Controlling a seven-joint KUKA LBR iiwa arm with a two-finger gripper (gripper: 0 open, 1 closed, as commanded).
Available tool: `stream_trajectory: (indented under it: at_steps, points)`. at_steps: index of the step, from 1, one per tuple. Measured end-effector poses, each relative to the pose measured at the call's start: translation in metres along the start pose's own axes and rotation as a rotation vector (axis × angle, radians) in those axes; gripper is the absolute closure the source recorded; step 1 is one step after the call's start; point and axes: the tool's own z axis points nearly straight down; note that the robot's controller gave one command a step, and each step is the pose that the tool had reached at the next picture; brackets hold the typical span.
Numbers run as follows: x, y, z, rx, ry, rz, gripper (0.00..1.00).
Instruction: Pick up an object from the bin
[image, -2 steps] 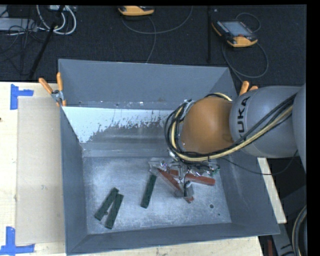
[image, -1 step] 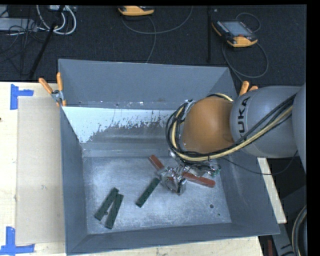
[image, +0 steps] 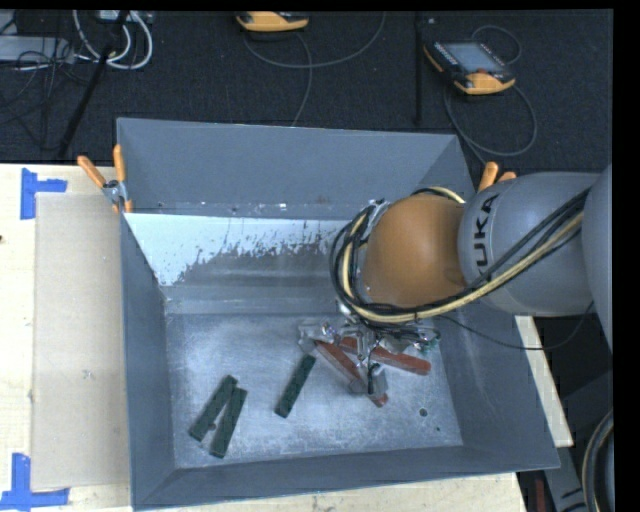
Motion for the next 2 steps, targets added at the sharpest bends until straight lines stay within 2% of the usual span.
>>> stream_trajectory:
  at_steps: [1, 2]
  points:
    - [0.0010, 0.0003, 0.0010, -0.002, 0.003, 0.001, 1.00]
    - [0.0010, 0.0004, 0.0011, -0.002, 0.003, 0.002, 0.00]
